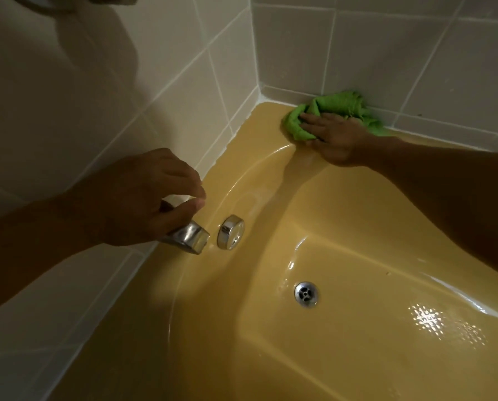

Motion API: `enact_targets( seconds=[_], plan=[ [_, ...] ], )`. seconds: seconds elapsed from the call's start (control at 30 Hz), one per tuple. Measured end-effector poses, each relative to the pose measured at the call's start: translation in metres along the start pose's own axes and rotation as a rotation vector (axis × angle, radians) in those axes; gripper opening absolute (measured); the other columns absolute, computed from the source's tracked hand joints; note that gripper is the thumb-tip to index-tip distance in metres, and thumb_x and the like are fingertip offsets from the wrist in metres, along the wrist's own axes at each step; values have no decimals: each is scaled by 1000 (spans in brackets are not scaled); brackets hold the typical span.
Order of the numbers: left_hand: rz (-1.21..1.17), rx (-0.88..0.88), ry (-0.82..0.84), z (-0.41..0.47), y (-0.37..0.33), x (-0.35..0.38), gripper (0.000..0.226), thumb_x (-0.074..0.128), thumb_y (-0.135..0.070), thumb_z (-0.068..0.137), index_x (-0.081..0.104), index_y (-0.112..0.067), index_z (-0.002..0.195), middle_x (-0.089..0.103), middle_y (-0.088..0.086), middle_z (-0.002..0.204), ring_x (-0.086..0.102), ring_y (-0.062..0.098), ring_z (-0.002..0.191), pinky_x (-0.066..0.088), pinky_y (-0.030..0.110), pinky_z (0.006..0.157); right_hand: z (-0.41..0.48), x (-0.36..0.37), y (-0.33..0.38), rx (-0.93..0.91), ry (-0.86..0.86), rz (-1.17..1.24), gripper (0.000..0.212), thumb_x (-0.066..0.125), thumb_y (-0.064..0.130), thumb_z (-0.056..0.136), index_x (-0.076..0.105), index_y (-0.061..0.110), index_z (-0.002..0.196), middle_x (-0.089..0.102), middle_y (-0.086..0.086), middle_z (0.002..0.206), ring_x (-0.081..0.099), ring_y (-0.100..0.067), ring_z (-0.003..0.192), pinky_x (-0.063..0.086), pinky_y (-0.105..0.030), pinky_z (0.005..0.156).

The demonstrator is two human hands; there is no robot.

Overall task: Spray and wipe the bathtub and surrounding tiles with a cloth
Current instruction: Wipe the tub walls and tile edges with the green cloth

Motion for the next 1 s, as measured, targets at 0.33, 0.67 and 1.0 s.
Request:
enact_targets(
  seconds=[0.33, 0.67, 1.0],
  plan=[
    [106, 64, -89, -3, -3, -4, 32, 52, -28, 97, 60, -11, 70, 54, 5, 70, 46, 20, 66, 43, 38, 58, 54, 14, 118, -82, -42, 260, 51, 33, 43, 108, 29, 35, 158, 11, 11, 169, 3, -22, 156, -2, -57, 121],
    [149, 17, -125, -9, -2, -7, 32, 50, -26, 95, 61, -8, 71, 56, 6, 70, 45, 19, 65, 38, 31, 59, 24, 16, 123, -324, -63, -205, 57, 15, 66, 101, 8, 51, 156, -15, 16, 167, -11, -28, 155, -9, -72, 113],
    [164, 23, -152, -12, -3, -5, 33, 48, -24, 96, 59, -10, 68, 54, 5, 65, 45, 19, 59, 36, 27, 57, 48, 24, 117, -96, -123, 62, 54, 16, 62, 103, 18, 49, 156, 2, 11, 170, -16, -35, 154, -11, -67, 118]
  ],
)
Point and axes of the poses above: each hand's wrist, its own z-axis towards the middle knuckle, its own x-axis out of the palm, y = z × x, the point moved 9 cm from there along z, towards the middle knuckle
